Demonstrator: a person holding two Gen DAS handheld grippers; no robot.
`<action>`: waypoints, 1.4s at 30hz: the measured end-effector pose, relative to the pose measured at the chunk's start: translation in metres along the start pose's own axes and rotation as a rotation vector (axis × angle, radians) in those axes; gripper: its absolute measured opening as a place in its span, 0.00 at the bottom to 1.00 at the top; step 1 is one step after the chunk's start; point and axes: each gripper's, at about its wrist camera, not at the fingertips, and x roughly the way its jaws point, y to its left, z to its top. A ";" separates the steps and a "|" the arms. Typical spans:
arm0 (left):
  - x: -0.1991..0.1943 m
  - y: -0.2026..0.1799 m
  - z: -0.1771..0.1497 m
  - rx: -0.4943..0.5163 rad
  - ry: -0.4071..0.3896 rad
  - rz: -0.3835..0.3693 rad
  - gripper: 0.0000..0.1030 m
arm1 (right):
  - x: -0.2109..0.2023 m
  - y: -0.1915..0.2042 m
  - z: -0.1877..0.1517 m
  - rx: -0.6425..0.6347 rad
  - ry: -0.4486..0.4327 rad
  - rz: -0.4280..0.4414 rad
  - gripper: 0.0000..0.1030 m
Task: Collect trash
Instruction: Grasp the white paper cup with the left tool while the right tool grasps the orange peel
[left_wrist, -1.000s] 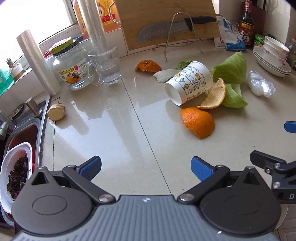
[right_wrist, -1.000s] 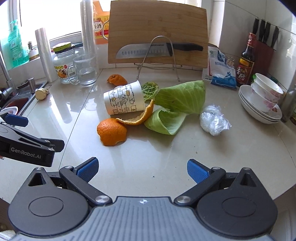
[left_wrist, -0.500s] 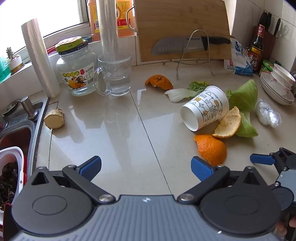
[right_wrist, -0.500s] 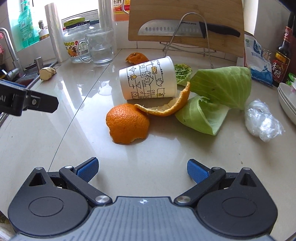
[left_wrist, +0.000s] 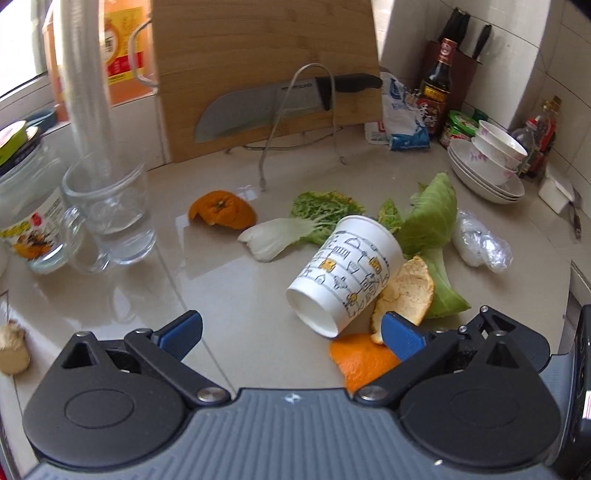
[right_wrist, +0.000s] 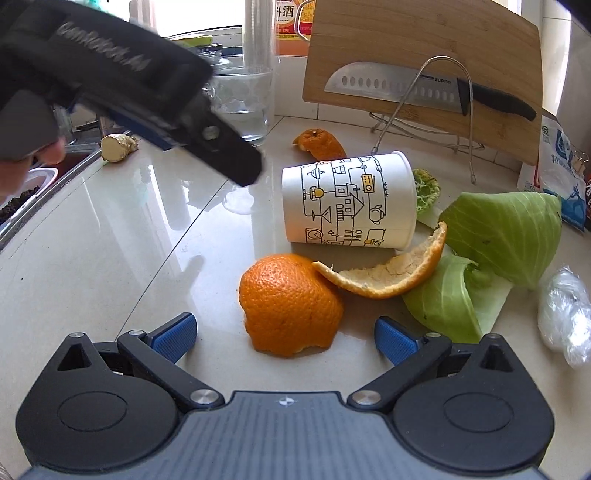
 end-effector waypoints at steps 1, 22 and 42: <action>0.007 -0.005 0.007 0.049 0.000 -0.025 0.99 | 0.000 0.000 0.000 0.000 -0.001 0.001 1.00; 0.067 -0.022 0.047 0.443 0.110 -0.188 0.62 | 0.002 0.002 0.010 0.018 -0.027 -0.019 0.77; 0.024 -0.018 0.028 0.422 0.107 -0.159 0.62 | -0.031 0.005 0.001 0.045 0.012 0.012 0.59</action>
